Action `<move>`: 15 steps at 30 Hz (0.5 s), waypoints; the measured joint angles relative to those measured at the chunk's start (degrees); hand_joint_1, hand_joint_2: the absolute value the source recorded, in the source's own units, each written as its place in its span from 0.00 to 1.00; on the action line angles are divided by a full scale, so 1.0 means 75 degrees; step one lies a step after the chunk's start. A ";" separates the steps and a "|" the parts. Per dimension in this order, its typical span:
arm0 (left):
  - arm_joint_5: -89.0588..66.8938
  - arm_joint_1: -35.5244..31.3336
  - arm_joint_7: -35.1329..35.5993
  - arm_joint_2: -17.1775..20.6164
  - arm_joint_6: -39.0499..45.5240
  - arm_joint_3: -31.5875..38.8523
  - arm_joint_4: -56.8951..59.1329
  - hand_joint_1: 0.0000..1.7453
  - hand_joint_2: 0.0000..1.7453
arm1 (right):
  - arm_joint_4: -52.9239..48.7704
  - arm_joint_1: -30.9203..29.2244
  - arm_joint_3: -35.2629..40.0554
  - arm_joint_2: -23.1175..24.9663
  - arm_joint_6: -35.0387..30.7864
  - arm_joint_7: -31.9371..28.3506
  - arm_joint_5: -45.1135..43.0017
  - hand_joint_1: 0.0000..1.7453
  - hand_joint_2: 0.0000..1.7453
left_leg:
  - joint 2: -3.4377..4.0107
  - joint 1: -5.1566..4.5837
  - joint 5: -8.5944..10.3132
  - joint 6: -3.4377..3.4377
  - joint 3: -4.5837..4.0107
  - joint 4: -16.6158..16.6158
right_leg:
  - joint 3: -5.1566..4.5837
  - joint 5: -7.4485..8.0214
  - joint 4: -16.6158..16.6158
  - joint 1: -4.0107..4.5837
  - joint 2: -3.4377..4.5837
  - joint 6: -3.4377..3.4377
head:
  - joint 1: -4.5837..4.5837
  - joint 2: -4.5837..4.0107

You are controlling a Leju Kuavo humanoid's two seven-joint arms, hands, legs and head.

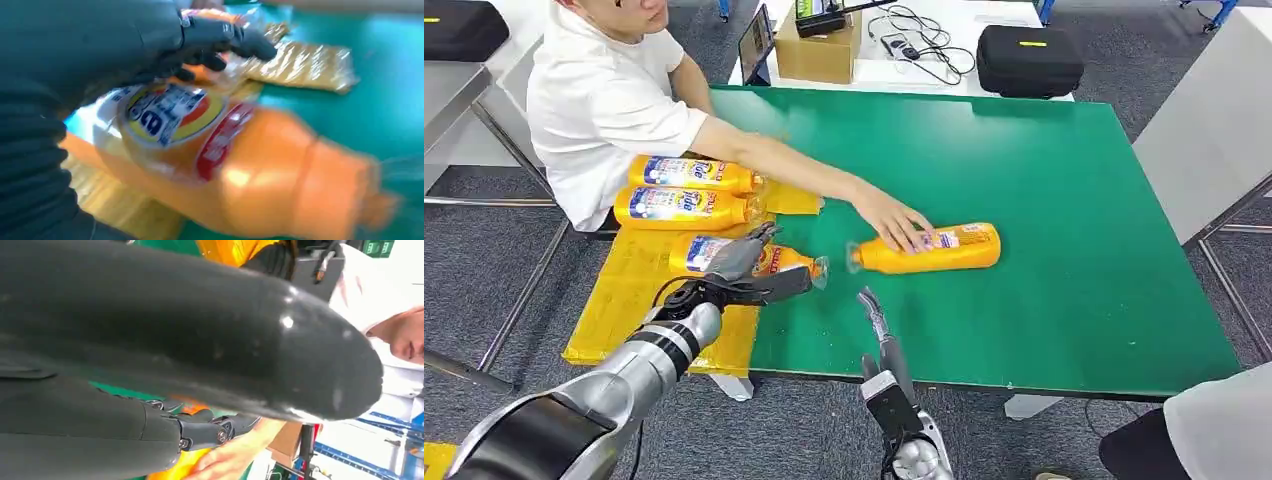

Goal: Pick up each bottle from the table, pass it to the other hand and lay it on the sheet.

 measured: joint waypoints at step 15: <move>0.5402 0.2123 -0.1384 0.0014 -0.0131 0.1009 -0.4896 0.00 1.00 | -0.0006 0.0074 0.0213 -0.0432 -0.2836 0.0867 0.3681 0.00 1.00 | 0.0001 0.0000 -0.0004 -0.0002 -0.0010 0.0000 | -0.0009 -0.0002 -0.0001 0.0001 0.0000 0.0000 | -0.0003 0.0000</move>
